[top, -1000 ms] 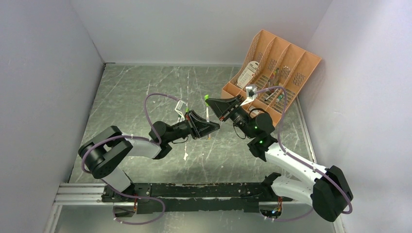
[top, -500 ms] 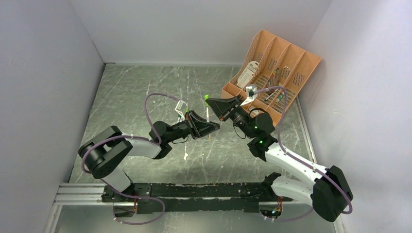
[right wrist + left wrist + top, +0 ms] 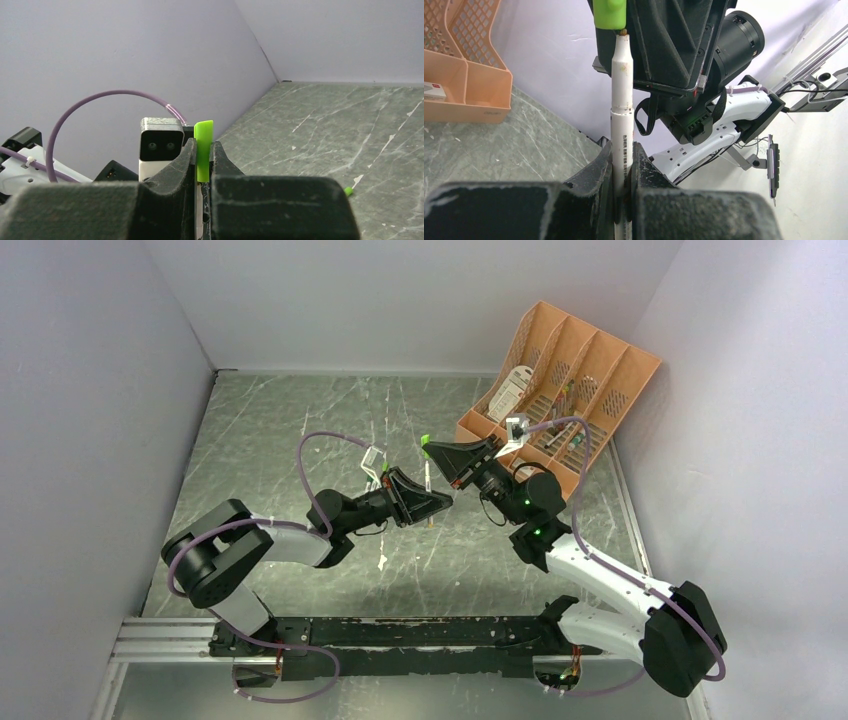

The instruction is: Insert the pens into the pen caps

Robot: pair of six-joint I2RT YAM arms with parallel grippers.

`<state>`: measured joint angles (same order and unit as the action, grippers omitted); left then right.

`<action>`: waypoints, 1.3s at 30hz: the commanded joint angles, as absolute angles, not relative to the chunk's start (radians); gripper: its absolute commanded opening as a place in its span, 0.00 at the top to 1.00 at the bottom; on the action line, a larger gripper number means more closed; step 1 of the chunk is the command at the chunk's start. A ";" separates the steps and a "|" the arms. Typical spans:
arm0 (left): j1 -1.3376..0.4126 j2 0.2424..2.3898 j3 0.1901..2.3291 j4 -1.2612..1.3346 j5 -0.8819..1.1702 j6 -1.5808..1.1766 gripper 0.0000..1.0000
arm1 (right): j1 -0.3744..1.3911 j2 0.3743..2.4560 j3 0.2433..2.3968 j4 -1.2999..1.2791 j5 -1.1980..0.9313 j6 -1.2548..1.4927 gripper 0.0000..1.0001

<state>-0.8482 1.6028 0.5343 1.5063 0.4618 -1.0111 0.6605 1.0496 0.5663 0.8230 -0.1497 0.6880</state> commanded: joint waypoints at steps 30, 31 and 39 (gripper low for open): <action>-0.854 1.615 0.585 1.527 0.454 -1.004 0.93 | 0.660 0.990 0.561 0.819 -0.157 0.673 1.00; -0.853 1.620 0.584 1.534 0.454 -1.009 0.93 | 0.660 0.990 0.562 0.814 -0.155 0.671 1.00; -0.850 1.611 0.603 1.527 0.465 -1.008 0.93 | 0.660 0.998 0.543 0.814 -0.161 0.673 1.00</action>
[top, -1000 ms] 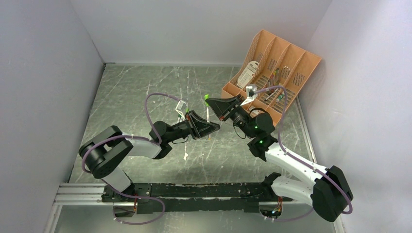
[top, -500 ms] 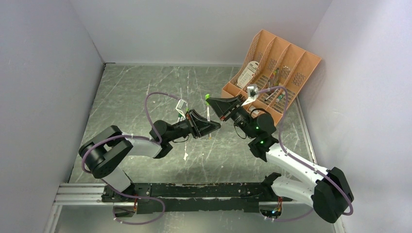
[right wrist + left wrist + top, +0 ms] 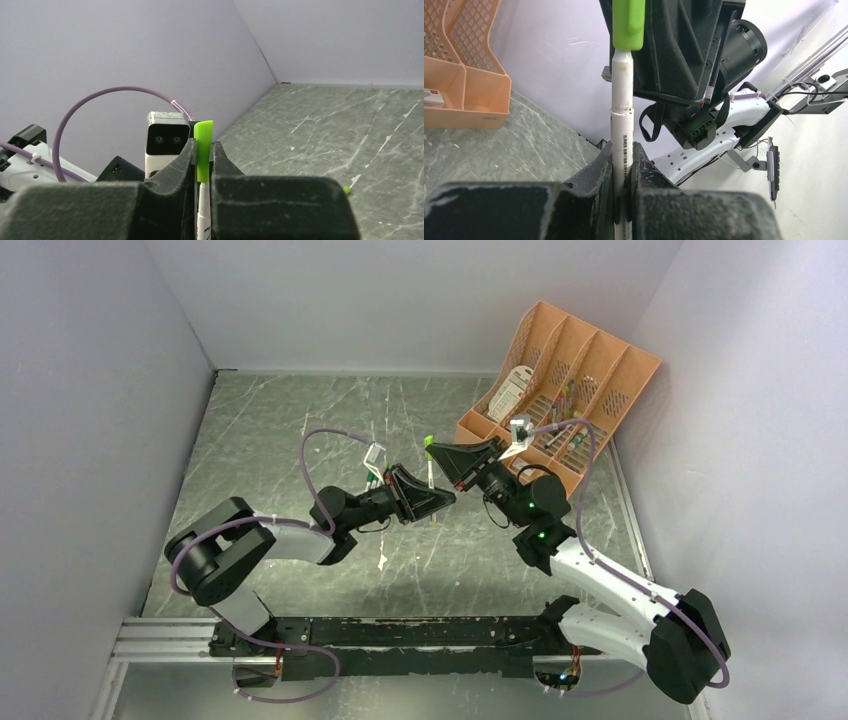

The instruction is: Insert the pens into the pen caps

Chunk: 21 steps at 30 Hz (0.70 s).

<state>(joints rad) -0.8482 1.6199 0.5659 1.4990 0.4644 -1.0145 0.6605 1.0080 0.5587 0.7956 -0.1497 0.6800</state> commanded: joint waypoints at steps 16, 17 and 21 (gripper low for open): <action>-0.708 1.570 0.754 1.453 0.559 -1.019 0.93 | 0.660 0.950 0.523 0.731 -0.227 0.619 0.99; -0.684 1.573 0.770 1.426 0.596 -1.004 0.93 | 0.661 0.942 0.530 0.720 -0.224 0.610 0.93; -0.654 1.526 0.846 1.157 0.733 -0.785 0.93 | 0.660 0.902 0.585 0.625 -0.196 0.575 0.66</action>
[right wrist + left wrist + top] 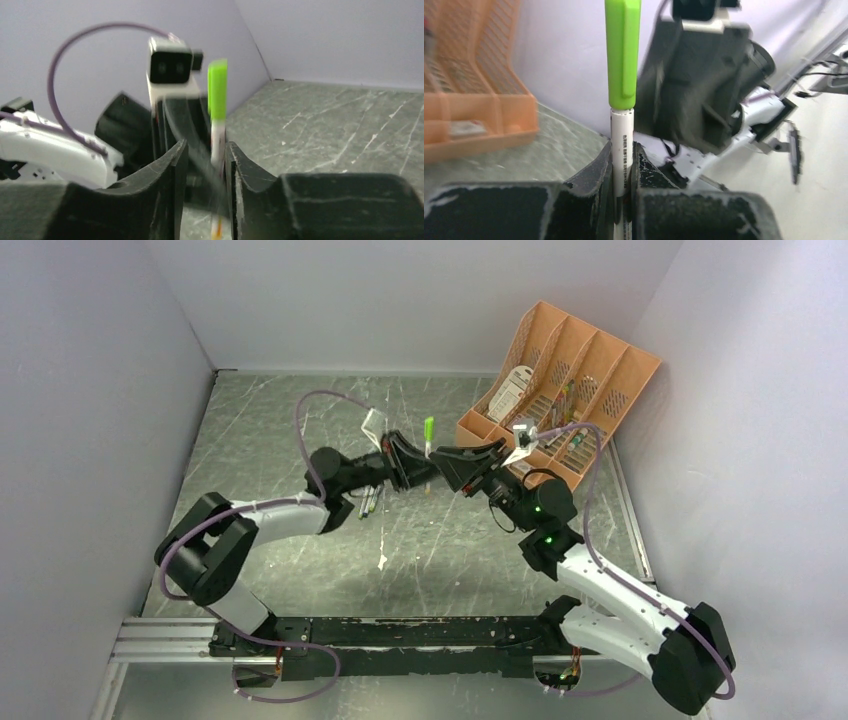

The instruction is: Insert the pens into the pen caps

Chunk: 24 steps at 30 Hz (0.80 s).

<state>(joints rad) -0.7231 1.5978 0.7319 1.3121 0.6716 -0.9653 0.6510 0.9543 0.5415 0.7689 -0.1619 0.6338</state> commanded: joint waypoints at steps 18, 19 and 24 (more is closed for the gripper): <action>-0.682 1.466 1.043 0.434 0.948 -0.120 0.93 | 0.659 0.902 0.817 0.384 -0.129 0.481 0.40; -0.685 1.464 1.041 0.443 0.947 -0.126 0.93 | 0.660 0.913 0.823 0.381 -0.130 0.482 0.41; -0.695 1.452 1.023 0.485 0.932 -0.159 0.93 | 0.660 0.935 0.819 0.387 -0.150 0.496 0.48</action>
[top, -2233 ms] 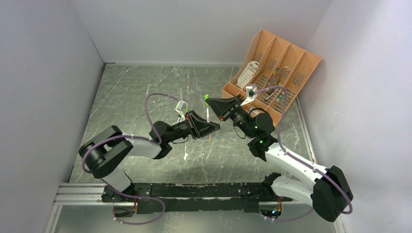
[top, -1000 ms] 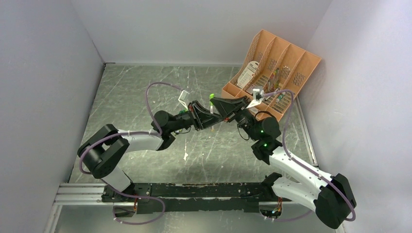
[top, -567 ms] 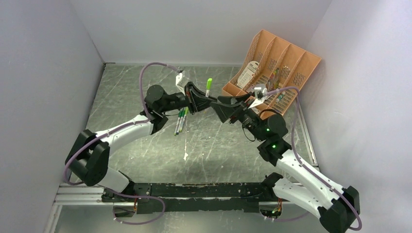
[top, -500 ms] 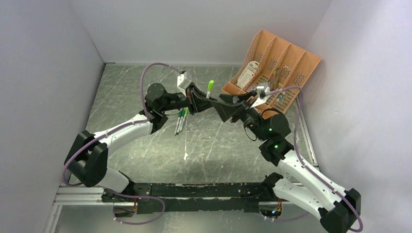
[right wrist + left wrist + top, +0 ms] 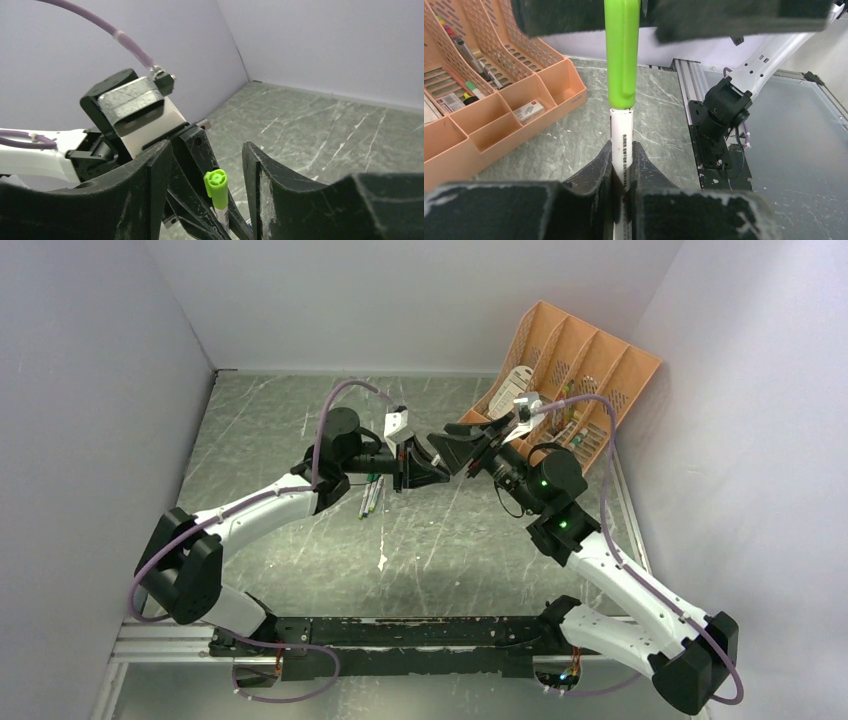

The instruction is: Insert the pens into the pen caps

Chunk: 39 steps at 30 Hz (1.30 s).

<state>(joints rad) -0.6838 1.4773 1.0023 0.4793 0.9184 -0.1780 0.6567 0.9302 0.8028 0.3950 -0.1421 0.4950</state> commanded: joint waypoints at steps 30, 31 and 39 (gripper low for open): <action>-0.681 1.635 1.476 0.646 1.020 -0.331 0.93 | 0.660 0.989 0.586 0.324 -0.268 0.605 1.00; -0.681 1.640 1.487 0.645 1.023 -0.331 0.93 | 0.660 1.000 0.576 0.342 -0.276 0.613 1.00; -0.669 1.560 1.271 0.597 0.814 -0.272 0.93 | 0.658 0.958 0.667 0.261 -0.146 0.598 1.00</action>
